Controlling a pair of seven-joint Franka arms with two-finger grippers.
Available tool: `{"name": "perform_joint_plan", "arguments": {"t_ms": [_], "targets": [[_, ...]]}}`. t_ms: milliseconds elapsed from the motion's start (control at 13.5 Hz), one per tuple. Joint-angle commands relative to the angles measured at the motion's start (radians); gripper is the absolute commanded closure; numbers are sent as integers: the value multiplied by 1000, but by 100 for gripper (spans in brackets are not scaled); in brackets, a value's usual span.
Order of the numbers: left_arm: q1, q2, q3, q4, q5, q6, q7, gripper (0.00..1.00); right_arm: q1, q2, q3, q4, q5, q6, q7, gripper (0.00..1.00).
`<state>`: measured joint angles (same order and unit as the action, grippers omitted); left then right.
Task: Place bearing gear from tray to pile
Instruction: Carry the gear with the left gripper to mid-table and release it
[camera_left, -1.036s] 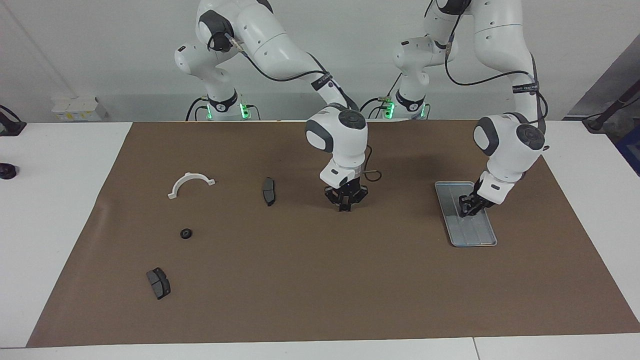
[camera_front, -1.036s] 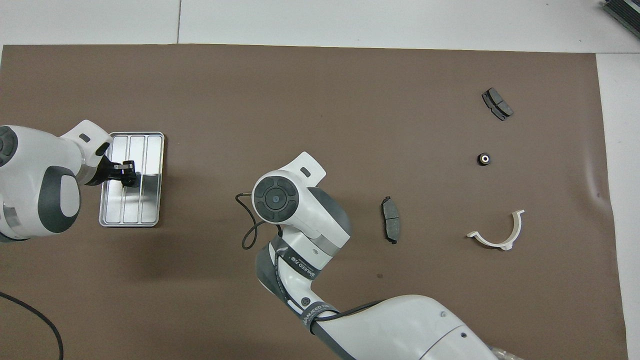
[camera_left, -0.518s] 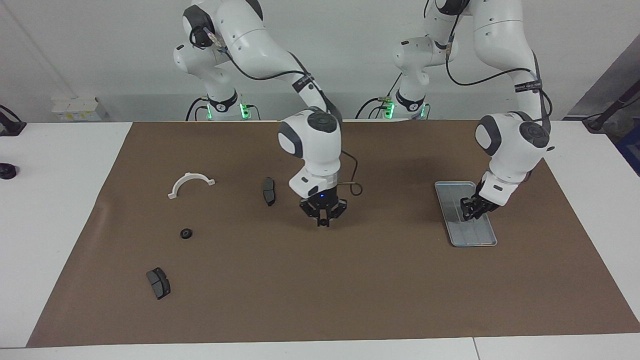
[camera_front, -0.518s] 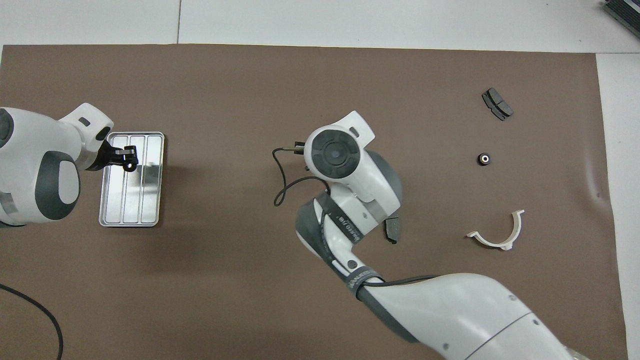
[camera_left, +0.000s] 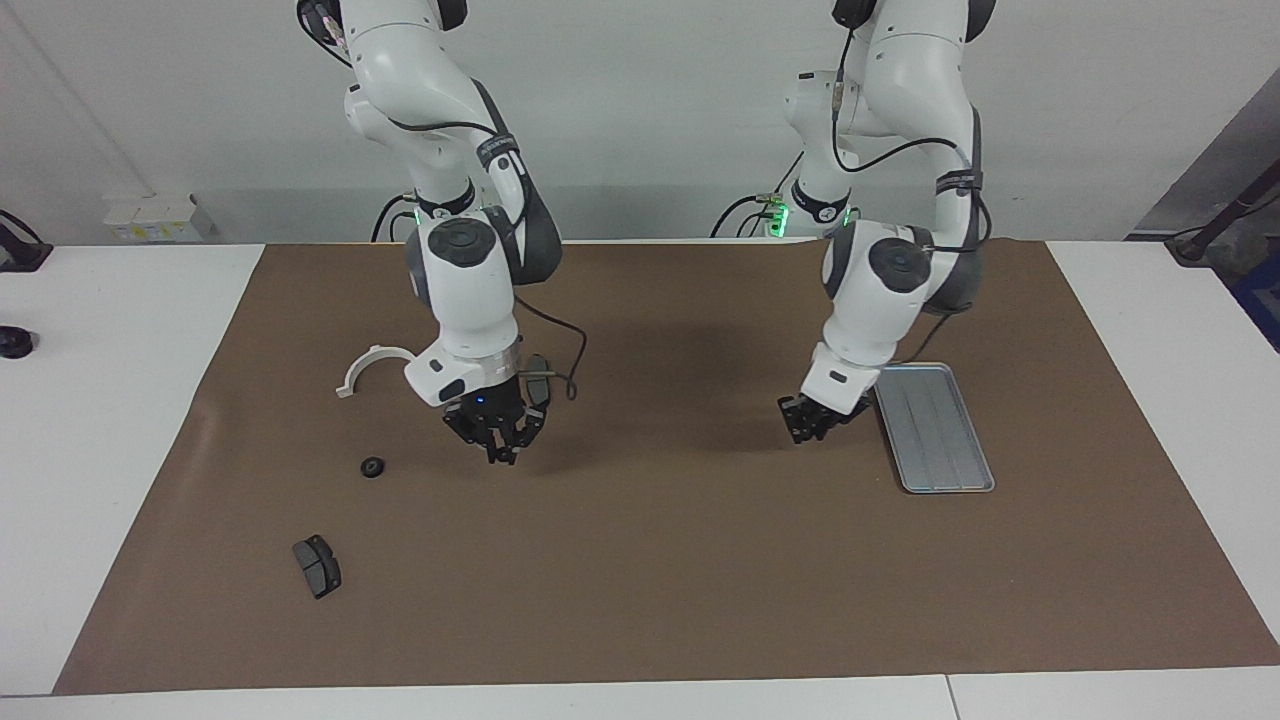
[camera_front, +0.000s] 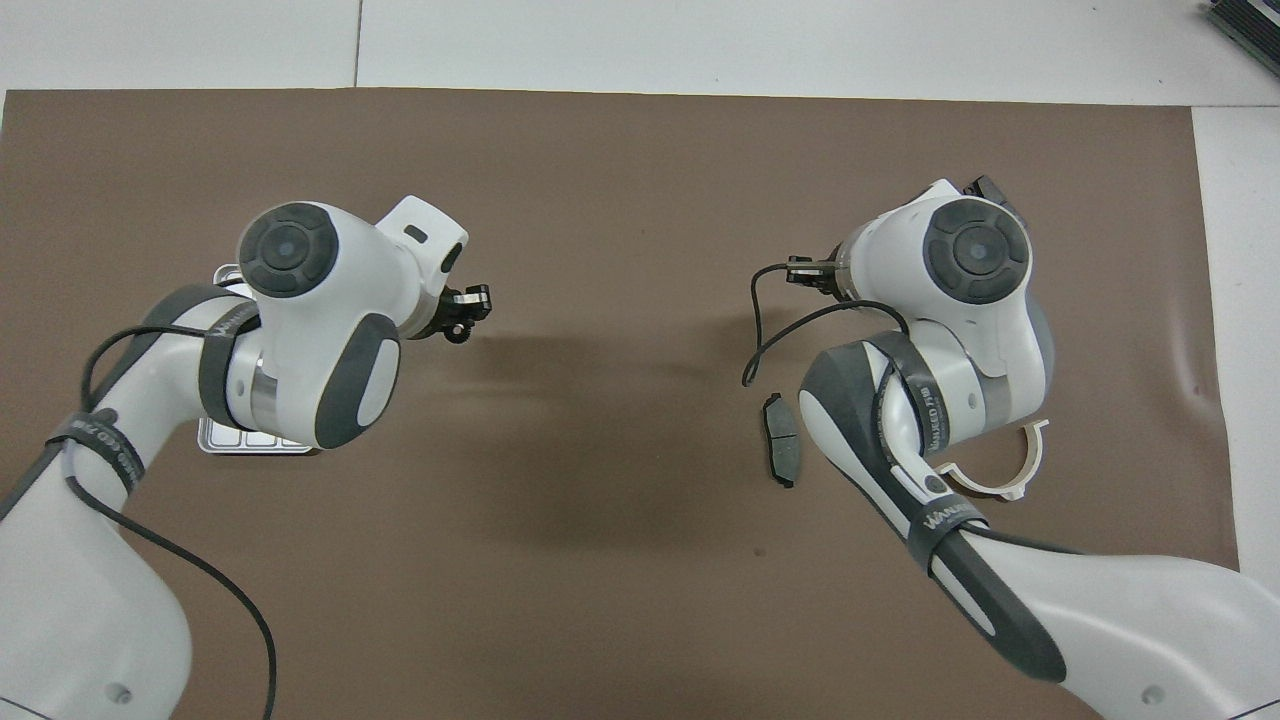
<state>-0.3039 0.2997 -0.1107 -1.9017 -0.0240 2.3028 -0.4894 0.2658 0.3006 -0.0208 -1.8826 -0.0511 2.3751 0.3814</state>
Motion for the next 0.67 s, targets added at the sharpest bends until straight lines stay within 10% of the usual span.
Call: {"name": "perform_joint_plan", "arguments": {"t_ms": [0, 370, 444, 592], "targets": [[-101, 10, 20, 26, 15, -17, -64, 86, -94, -76, 19, -160, 98, 76, -209, 100], [-208, 52, 20, 9, 21, 59, -66, 75, -151, -58, 19, -291, 105, 247, -269, 92], [-211, 52, 19, 6, 21, 70, -64, 60, -152, -58, 19, -290, 105, 243, -269, 48], [-204, 53, 20, 12, 22, 92, -54, 16, -146, -58, 19, -285, 105, 242, -263, 12]]}}
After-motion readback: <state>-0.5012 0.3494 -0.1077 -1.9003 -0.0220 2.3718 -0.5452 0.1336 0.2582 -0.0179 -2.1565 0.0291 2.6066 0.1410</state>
